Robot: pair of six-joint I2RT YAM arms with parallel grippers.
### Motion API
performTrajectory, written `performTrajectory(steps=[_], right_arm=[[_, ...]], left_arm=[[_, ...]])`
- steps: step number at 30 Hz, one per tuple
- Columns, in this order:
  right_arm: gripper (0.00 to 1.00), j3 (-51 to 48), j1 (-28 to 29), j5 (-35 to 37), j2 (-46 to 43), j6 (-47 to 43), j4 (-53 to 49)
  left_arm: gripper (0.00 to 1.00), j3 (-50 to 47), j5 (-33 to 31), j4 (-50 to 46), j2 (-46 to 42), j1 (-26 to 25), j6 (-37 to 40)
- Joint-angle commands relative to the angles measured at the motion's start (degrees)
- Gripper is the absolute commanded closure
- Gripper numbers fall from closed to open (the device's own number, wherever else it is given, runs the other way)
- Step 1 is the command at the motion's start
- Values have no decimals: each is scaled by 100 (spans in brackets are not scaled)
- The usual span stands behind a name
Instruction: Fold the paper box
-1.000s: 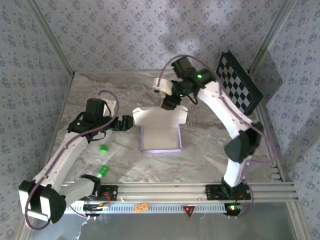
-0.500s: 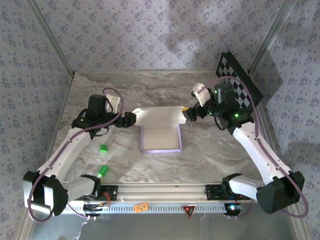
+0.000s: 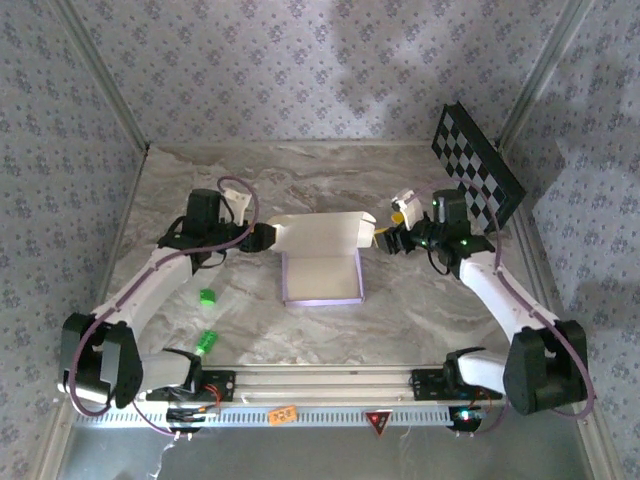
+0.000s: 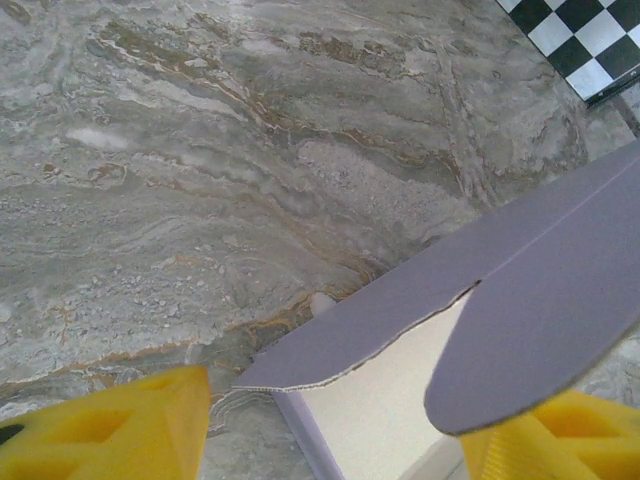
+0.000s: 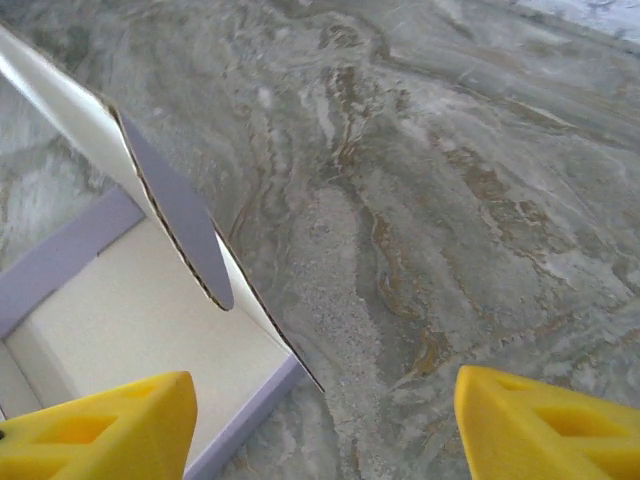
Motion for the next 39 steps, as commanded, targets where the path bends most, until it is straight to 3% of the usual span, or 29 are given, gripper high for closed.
performTrajectory(steps=[1, 11, 17, 39], right_arm=[[33, 235, 32, -545, 283, -228, 131], [41, 523, 222, -696, 699, -307, 79], [51, 647, 244, -607, 789, -342, -46], [88, 801, 294, -484, 786, -441, -455]], left_arm=[[36, 59, 270, 348, 102, -1, 209], [47, 309, 264, 210, 409, -211, 361], [60, 428, 100, 32, 507, -312, 473], [82, 796, -667, -865, 371, -684, 824]])
